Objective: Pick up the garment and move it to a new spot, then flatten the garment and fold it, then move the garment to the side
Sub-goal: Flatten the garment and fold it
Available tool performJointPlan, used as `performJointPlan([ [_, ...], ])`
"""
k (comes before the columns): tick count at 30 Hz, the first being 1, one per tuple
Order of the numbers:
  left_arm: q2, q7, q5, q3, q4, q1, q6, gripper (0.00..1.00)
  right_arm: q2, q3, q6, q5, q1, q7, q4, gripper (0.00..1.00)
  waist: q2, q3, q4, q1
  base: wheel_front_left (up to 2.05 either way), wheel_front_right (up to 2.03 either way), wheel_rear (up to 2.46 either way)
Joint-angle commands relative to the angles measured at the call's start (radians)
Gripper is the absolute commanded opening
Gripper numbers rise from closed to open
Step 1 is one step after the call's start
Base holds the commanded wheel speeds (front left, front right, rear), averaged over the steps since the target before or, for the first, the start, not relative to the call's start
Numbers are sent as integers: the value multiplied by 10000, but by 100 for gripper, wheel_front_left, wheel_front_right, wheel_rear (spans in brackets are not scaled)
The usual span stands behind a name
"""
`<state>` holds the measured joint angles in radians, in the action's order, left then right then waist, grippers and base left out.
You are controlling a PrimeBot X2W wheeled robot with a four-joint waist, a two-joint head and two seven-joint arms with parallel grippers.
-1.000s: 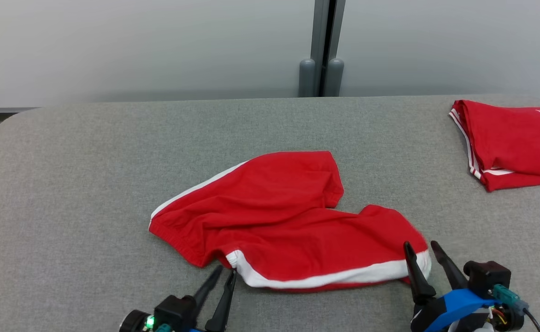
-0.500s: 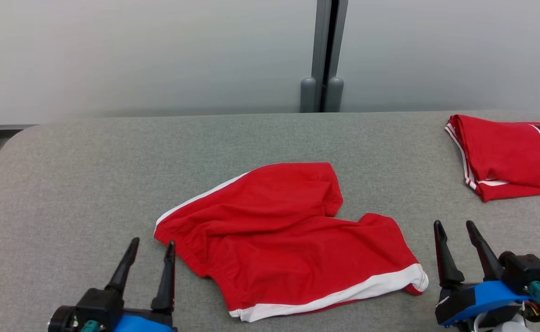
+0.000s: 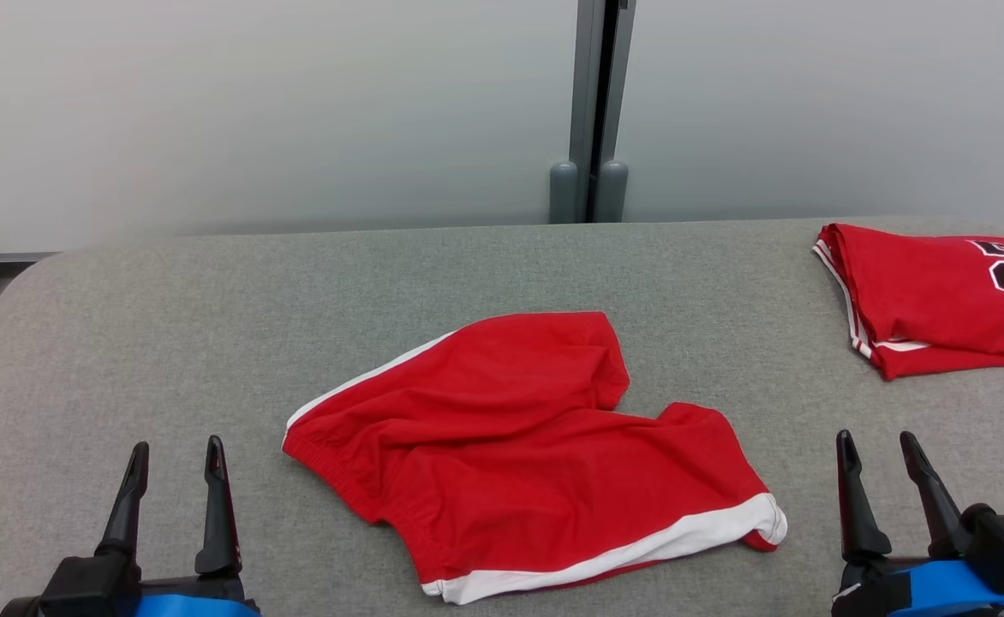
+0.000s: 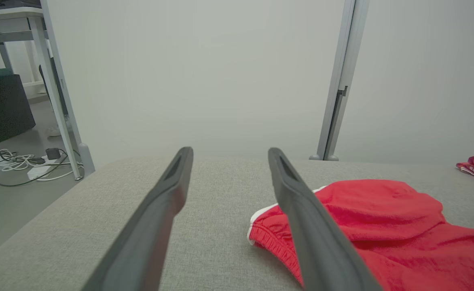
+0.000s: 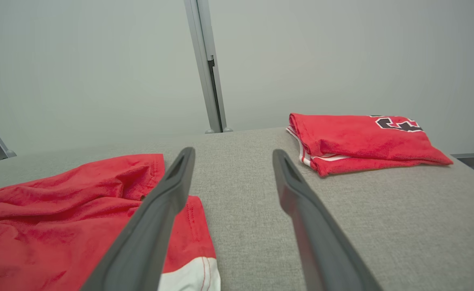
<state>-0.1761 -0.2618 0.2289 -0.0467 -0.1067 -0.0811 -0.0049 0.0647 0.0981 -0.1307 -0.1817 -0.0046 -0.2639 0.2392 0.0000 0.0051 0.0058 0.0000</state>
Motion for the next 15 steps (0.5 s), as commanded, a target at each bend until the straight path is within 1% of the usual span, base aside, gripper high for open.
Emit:
performJointPlan([
  [1, 36, -41, -49, 53, 26, -116, 31, 100, -38, 32, -3, 44, 177, -1, -74, 100, 0, 4, -3, 0, 0, 0, 0],
  [6, -2, -41, -371, 236, -149, -140, 67, 100, -89, 111, -3, 124, 330, -1, -69, 100, 0, 24, 11, 0, 0, 0, 0],
  [15, 187, -43, -513, 245, -281, -28, -154, 100, -125, 127, -3, 237, 247, -3, 201, 100, 0, 38, 37, 0, 0, 0, 0],
])
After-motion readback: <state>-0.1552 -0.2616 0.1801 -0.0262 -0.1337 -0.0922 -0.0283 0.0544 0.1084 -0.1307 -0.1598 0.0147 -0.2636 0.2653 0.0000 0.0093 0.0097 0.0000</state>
